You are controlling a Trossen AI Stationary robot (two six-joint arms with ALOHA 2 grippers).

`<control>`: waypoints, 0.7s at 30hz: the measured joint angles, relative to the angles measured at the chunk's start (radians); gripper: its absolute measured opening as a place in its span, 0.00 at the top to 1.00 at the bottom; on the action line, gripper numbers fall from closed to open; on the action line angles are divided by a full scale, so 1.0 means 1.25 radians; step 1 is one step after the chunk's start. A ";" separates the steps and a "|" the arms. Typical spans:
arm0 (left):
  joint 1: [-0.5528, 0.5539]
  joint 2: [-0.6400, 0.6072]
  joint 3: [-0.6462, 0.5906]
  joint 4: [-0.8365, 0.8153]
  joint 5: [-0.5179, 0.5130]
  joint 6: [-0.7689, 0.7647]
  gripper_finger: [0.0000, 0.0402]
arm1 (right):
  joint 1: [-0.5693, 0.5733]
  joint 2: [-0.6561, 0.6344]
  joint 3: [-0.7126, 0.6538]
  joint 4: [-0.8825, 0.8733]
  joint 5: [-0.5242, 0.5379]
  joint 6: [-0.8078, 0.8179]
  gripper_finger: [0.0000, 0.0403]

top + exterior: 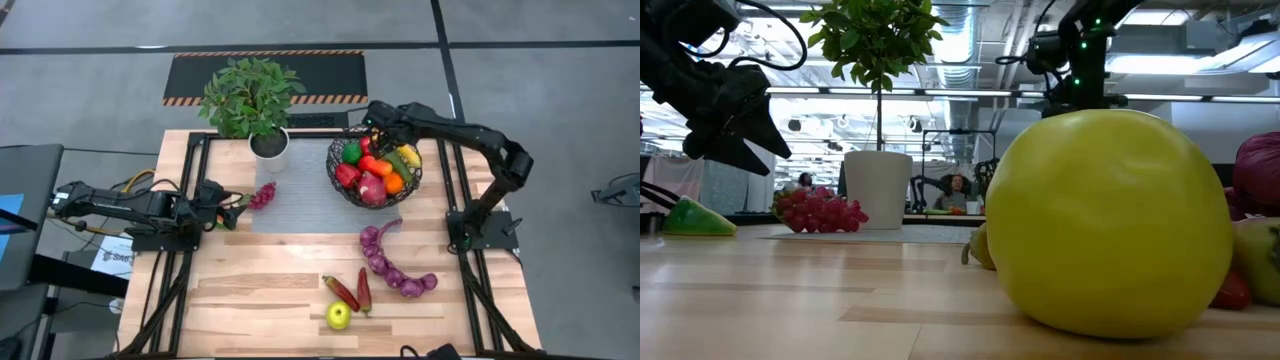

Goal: Build produce basket
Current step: Put the banana into the wire basket, then put the green apple into the wire basket

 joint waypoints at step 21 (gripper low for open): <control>0.000 0.000 0.000 0.000 0.007 0.000 0.12 | 0.234 -0.165 0.068 -0.010 -0.257 0.079 0.34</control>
